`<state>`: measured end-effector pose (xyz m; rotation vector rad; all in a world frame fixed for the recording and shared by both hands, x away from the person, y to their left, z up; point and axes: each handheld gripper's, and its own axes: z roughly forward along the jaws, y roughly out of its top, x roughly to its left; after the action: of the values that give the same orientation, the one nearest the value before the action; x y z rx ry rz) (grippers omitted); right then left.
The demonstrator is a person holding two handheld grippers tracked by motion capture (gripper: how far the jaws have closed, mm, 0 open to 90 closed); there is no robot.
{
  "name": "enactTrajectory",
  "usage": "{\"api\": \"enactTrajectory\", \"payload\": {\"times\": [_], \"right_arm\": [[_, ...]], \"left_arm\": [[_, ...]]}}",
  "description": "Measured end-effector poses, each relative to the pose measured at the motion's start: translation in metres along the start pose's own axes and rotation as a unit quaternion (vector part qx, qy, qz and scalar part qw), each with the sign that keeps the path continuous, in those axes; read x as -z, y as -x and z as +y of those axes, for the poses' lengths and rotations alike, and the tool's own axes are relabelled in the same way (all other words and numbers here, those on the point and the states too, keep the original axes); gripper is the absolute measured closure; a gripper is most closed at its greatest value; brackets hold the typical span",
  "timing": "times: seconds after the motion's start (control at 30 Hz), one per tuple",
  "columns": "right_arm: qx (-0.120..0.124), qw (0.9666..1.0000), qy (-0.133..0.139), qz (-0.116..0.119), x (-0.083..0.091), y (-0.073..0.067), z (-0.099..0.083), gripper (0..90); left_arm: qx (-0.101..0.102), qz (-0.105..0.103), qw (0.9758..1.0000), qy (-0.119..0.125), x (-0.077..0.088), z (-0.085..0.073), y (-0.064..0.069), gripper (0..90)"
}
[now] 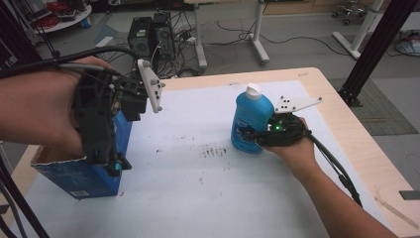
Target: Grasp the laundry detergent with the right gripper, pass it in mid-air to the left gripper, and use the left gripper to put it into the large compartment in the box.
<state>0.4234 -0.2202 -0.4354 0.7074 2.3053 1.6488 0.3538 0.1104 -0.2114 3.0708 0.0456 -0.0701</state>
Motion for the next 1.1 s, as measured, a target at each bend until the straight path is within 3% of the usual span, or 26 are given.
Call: {"api": "enactTrajectory", "payload": {"times": [0.37, 0.63, 0.8, 0.83, 0.93, 1.1], "right_arm": [[0.012, 0.9996, 0.008, 0.025, 0.02, -0.011, 0.021, 45.0], [0.04, 0.9972, 0.003, 0.062, 0.027, -0.031, 0.042, 45.0], [0.058, 0.9947, 0.0, 0.085, 0.027, -0.043, 0.053, 45.0], [0.067, 0.9927, -0.003, 0.1, 0.026, -0.05, 0.058, 44.9], [0.074, 0.9909, -0.006, 0.112, 0.025, -0.056, 0.061, 44.9], [0.093, 0.984, -0.022, 0.15, 0.017, -0.073, 0.067, 44.9]], "left_arm": [[-0.008, 0.007, 0.9999, 0.004, -0.002, 0.011, -0.003, 1.7], [-0.009, 0.006, 0.9999, 0.006, -0.003, 0.022, -0.008, 1.6], [-0.006, 0.005, 0.9999, 0.007, -0.004, 0.025, -0.01, 1.6], [-0.005, 0.003, 1.0, 0.006, -0.005, 0.026, -0.011, 1.7], [-0.003, 0.001, 1.0, 0.006, -0.006, 0.027, -0.013, 1.7], [0.006, 0.0, 0.9999, 0.014, -0.007, 0.03, -0.014, 1.7]]}}
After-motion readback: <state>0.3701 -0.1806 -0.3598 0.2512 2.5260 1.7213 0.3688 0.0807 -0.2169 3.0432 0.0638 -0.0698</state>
